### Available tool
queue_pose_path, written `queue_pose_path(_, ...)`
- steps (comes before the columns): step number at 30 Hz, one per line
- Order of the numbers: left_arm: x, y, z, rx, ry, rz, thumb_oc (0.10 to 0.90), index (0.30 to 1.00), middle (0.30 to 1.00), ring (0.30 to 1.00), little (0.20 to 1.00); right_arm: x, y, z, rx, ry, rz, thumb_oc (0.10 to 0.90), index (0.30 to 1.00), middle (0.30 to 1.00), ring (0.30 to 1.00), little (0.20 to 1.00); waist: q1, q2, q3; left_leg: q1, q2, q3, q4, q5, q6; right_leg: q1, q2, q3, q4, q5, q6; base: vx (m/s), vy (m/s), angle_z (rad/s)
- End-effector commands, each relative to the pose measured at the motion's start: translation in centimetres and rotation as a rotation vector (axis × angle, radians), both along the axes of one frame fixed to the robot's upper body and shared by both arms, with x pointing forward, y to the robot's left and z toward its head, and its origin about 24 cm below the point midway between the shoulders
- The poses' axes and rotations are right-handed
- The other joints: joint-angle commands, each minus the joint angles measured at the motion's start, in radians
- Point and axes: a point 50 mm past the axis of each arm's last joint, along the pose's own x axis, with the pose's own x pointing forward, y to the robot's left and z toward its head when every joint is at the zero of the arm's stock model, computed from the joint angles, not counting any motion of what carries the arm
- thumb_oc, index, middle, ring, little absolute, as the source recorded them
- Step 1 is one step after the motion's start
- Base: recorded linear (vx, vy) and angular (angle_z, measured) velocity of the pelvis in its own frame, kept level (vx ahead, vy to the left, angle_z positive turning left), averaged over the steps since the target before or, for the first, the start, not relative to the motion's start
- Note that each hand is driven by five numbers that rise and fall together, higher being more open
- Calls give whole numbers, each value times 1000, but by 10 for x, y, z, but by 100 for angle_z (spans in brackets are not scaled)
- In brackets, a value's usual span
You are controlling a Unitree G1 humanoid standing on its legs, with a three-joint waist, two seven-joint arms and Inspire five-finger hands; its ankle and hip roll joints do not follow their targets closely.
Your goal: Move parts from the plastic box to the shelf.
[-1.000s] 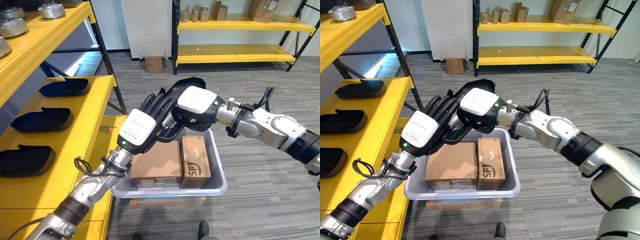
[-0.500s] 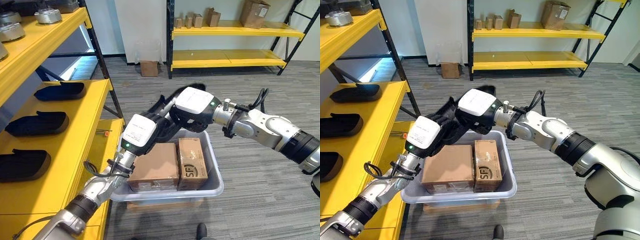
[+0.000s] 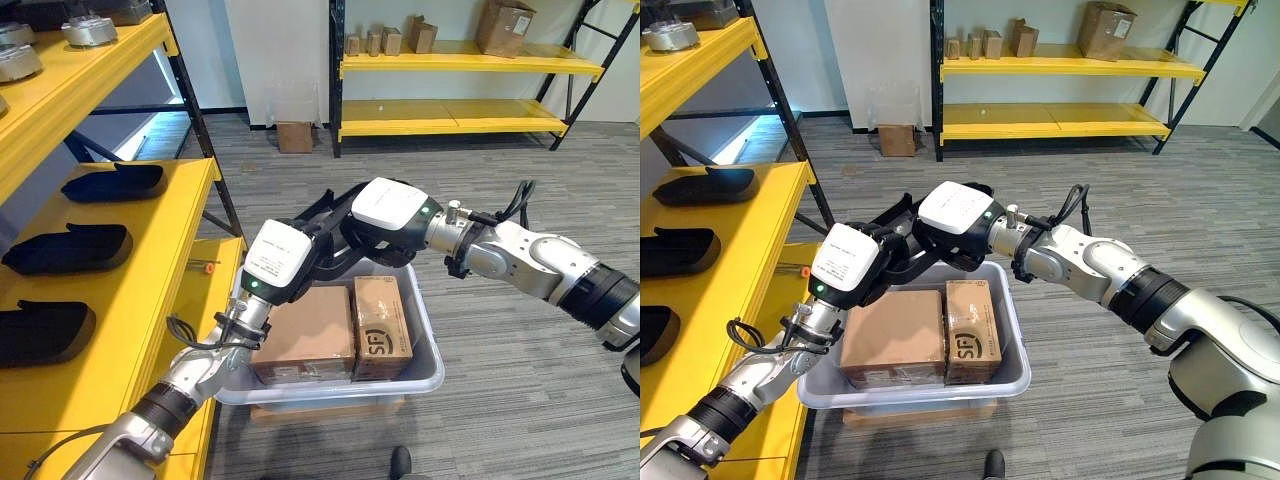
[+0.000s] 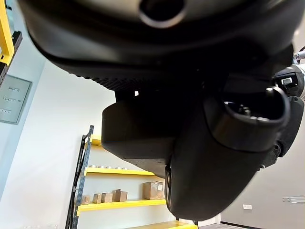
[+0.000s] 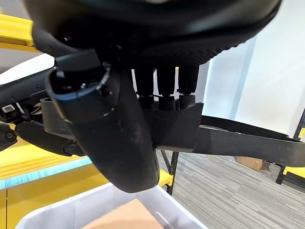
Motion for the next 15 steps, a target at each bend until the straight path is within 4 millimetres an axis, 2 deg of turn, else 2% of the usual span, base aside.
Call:
queue_pose_path(1, 15, -16, 10, 30, -17, -57, 400, 300, 300, 300, 300, -7, 31, 112, 360, -312, 145, 900, 1000, 1000, 1000, 1000, 9, -10, -73, 33, 33, 4, -9, 2, -35, 96, -65, 43, 79, -123, 84, 0, 0, 0)
queue_pose_path(9, 12, -4, 4, 23, 21, -12, 400, 300, 300, 300, 300, -22, 18, 113, 480, -232, 184, 900, 1000, 1000, 1000, 1000, -5, -4, -70, 38, 29, 14, -9, -1, -32, 90, -66, 54, 78, -123, 84, 0, 0, 0)
queue_pose_path(15, 9, 12, 1, -35, 59, 59, 400, 300, 300, 300, 300, -36, -8, 108, 557, -193, 166, 900, 1000, 1000, 1000, 1000, -19, 4, -65, 39, 29, 22, -9, -2, -31, 81, -67, 65, 81, -121, 86, 1, -1, -1)
